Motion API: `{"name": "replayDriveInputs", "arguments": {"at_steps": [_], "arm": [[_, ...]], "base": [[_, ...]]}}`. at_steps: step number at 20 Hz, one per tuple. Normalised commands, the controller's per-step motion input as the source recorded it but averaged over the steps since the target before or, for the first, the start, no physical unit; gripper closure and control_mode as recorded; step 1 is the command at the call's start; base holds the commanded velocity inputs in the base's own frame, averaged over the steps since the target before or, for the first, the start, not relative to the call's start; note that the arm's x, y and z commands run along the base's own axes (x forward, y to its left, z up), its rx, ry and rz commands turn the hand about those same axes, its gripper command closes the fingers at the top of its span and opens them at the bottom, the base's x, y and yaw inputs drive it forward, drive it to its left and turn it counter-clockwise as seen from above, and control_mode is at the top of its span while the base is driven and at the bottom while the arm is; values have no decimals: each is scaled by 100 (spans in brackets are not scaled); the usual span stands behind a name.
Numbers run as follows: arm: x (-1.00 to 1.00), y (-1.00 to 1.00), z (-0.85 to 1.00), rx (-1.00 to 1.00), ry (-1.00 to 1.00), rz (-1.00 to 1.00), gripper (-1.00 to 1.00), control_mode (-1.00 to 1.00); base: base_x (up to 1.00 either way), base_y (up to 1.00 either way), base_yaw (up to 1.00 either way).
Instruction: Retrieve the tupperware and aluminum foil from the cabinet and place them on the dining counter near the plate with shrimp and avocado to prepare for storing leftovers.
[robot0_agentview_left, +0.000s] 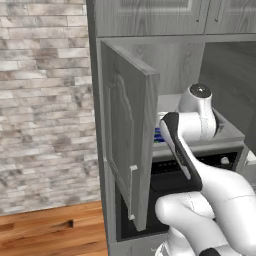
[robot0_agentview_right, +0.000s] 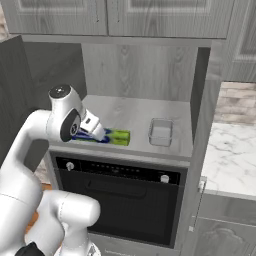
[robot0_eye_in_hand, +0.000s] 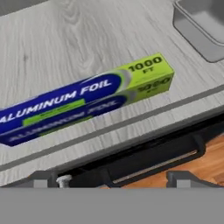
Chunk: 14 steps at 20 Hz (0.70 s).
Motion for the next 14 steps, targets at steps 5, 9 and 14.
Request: {"name": "replayDriveInputs", "arguments": {"at_steps": [5,9,14], "arm": [[11,-12,0,13,0,-38,-100,-100],[16,-19,0,18,0,-25,-100,-100],[10,-30,0,26,0,-11,-100,-100]], "base": [[0,0,0],[0,0,0],[0,0,0]]}}
